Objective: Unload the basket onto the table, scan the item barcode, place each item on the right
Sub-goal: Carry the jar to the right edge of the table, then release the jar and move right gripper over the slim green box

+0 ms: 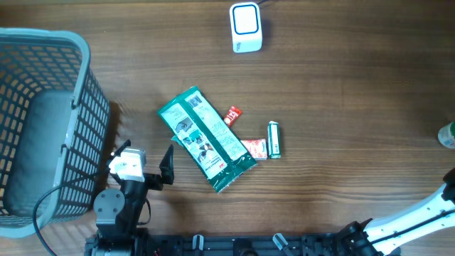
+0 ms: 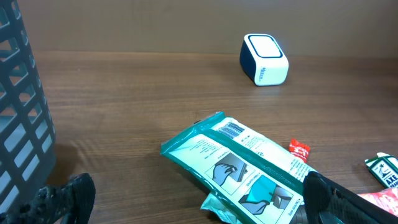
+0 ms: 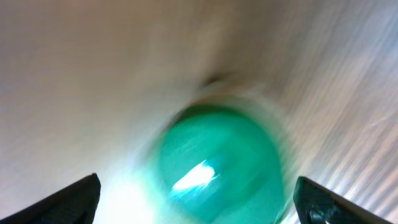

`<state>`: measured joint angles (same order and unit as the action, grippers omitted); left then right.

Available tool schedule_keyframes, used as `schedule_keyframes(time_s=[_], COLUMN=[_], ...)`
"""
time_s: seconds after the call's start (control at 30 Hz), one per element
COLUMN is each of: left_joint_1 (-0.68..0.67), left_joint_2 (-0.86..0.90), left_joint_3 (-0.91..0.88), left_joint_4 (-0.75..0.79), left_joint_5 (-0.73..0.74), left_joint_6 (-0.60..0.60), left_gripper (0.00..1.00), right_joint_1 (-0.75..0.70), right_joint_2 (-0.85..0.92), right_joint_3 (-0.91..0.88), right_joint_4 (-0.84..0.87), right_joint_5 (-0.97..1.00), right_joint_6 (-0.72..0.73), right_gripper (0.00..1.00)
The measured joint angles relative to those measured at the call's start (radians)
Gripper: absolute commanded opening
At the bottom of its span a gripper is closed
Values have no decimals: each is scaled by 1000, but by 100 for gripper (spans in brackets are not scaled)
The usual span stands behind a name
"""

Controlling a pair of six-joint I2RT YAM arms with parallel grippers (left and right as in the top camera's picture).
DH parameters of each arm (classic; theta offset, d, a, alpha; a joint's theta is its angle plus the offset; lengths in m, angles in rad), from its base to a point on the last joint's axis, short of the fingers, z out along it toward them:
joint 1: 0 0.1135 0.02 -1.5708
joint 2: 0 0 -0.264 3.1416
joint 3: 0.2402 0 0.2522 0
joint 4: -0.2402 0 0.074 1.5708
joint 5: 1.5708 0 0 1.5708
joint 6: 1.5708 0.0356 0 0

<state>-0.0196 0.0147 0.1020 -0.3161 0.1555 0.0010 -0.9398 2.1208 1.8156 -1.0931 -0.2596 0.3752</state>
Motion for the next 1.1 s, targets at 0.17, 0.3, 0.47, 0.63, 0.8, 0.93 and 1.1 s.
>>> schedule_keyframes(time_s=[0.17,0.3,0.47,0.63,0.8,0.93,1.1], left_joint_1=[0,0,0,0,0,0,0], left_joint_2=[0,0,0,0,1,1,1], left_joint_3=[0,0,0,0,0,0,0], left_joint_4=[0,0,0,0,0,0,0], left_joint_5=[0,0,0,0,0,0,0], left_joint_6=[0,0,0,0,0,0,0], left_gripper=[100,100,100,100,100,100,100], right_joint_1=[61,242,562,925,1171,1271,1279], right_joint_2=[-57,-92,-92,-92,-100,-101,-101], right_joint_3=[169,174,138,82,-97,-327,-395], right_joint_4=[-320,-502,-501,-405,-247,-41,18], right_joint_5=[-348,-401,-244,-64,116,145,109], right_joint_6=[-52,-109,-132,-114,-51,-23,-1], right_gripper=[100,100,100,100,77,78,87])
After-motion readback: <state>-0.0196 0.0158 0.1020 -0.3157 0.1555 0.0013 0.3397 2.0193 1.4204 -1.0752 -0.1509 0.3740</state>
